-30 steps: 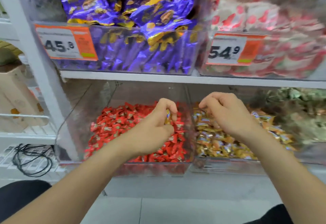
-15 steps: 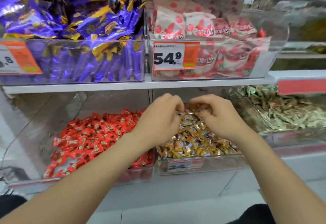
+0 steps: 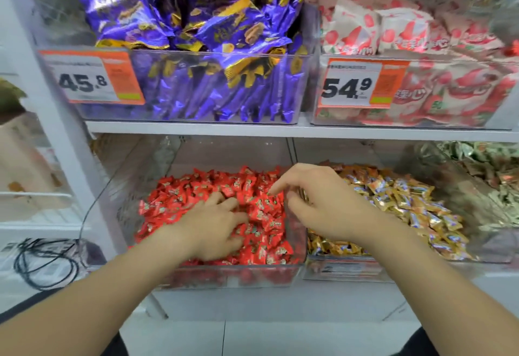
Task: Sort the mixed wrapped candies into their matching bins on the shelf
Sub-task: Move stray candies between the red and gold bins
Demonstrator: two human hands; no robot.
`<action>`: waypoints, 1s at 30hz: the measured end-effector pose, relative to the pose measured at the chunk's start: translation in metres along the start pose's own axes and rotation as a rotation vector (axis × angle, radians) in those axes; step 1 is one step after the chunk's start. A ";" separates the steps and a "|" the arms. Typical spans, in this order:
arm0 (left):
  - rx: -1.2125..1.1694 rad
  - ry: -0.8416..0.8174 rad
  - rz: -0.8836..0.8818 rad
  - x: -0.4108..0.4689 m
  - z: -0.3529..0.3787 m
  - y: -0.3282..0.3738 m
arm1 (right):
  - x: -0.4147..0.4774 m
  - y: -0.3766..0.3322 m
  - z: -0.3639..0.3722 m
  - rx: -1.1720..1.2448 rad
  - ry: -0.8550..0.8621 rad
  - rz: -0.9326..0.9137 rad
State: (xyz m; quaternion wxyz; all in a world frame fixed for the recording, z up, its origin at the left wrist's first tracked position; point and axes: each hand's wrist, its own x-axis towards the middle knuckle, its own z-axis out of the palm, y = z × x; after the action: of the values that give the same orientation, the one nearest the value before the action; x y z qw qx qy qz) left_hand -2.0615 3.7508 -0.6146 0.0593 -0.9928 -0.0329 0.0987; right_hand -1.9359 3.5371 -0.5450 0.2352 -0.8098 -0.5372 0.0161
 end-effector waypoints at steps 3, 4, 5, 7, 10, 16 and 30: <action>0.108 -0.124 -0.233 -0.017 0.003 -0.030 | 0.007 -0.002 0.008 -0.031 -0.003 -0.038; 0.141 -0.136 -0.305 -0.021 0.004 -0.038 | 0.009 -0.002 0.010 -0.033 0.004 -0.037; 0.185 -0.113 -0.354 -0.024 0.004 -0.043 | 0.011 -0.002 0.011 -0.038 0.010 -0.026; 0.290 0.052 -0.326 -0.027 0.004 -0.047 | 0.016 -0.003 0.013 -0.059 0.023 -0.017; 0.102 0.402 -0.018 -0.016 0.007 -0.041 | 0.023 -0.009 0.015 -0.090 0.036 -0.023; -0.186 0.176 0.049 0.007 0.023 -0.025 | 0.031 -0.032 0.040 -0.335 -0.066 0.130; 0.023 -0.227 -0.166 0.010 0.001 -0.045 | 0.086 -0.033 0.087 -0.444 -0.509 0.531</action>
State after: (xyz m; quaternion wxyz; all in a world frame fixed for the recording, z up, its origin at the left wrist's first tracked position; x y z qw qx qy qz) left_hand -2.0542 3.7963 -0.6115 0.0743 -0.9684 -0.1202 0.2055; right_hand -1.9522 3.6543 -0.5900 -0.0973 -0.9212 -0.3413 0.1595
